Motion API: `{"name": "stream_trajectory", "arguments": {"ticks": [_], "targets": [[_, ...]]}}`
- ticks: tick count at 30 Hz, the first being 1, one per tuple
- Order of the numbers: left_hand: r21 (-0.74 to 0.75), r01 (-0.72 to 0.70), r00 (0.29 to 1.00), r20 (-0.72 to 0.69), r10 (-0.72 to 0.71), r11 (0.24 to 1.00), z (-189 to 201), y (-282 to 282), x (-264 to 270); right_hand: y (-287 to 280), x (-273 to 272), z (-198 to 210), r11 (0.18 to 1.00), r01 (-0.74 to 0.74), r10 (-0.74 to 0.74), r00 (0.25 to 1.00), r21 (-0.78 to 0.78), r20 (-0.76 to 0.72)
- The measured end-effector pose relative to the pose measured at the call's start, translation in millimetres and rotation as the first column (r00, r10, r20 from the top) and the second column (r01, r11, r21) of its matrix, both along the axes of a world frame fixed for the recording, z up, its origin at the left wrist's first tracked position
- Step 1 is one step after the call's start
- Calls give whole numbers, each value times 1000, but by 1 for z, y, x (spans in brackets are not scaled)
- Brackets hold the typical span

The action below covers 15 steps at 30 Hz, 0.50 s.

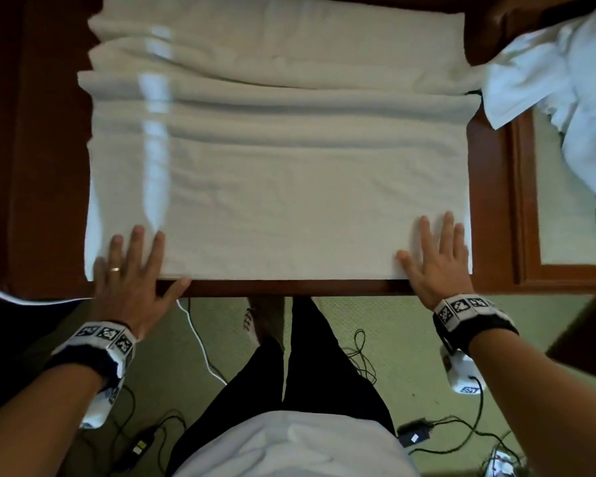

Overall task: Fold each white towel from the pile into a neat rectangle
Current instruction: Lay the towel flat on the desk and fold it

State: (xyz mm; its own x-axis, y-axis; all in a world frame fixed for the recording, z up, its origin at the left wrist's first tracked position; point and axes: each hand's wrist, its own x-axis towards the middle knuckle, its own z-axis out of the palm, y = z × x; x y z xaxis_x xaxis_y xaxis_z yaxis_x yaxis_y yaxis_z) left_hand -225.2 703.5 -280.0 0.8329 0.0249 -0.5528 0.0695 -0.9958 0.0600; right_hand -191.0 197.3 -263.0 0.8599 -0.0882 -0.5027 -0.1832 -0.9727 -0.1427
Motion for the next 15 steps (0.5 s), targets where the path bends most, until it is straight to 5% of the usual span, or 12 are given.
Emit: {"name": "stream_trajectory", "arguments": {"ticks": [3, 6, 11, 15], "targets": [[-19, 135, 986, 98, -132, 991, -2, -18, 8, 18, -1, 2, 970, -244, 243, 967, 5, 73], [18, 251, 964, 88, -252, 968, -5, -37, 18, 28, -11, -8, 890, -450, 447, 893, -81, -55], [35, 270, 951, 144, -272, 962, -4, -49, -1, 29, -39, -21, 881, -437, 453, 890, -182, 55], [47, 316, 928, 191, -319, 948, 3, -41, -38, 18, -69, -9, 897, -428, 443, 872, -114, 211]]}}
